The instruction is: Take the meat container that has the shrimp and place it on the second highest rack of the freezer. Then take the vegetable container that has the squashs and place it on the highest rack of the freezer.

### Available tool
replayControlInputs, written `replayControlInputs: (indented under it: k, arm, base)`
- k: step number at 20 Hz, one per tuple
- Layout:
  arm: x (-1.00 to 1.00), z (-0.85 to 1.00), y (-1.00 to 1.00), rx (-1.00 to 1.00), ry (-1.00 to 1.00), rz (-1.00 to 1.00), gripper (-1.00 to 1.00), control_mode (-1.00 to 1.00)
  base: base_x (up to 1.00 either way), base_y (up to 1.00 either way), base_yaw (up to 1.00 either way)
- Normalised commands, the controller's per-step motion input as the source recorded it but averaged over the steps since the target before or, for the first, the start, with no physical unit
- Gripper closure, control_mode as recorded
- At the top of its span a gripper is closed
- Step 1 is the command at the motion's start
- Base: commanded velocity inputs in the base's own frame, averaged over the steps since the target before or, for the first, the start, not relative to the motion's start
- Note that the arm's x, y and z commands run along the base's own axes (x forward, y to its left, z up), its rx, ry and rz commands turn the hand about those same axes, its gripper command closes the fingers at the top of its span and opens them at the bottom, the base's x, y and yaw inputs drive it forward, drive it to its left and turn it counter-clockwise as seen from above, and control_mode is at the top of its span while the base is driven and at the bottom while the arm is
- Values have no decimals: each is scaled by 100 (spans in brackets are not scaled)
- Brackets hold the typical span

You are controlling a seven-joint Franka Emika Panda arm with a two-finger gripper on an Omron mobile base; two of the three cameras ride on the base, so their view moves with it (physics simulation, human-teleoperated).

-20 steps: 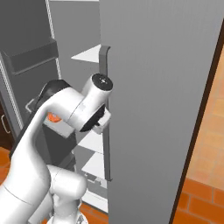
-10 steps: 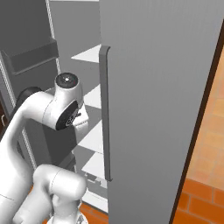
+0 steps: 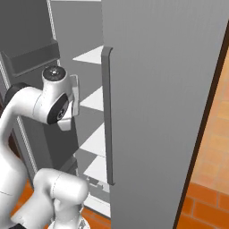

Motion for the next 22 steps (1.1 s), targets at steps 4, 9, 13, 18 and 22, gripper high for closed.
replayControlInputs:
  k: [4, 9, 13, 18, 22]
  arm:
    - [19, 1, 9, 4, 5, -12, 100, -100]
    - [31, -9, 16, 1, 3, -2, 100, -100]
    - [74, -7, 0, 22, 6, 2, 100, -100]
    - [73, -2, 1, 15, 3, -6, 100, -100]
    - [15, -2, 6, -1, 0, -16, 100, -100]
  base:
    - [0, 0, 0]
    - [0, 0, 0]
    - [0, 0, 0]
    - [0, 0, 0]
    - [0, 0, 0]
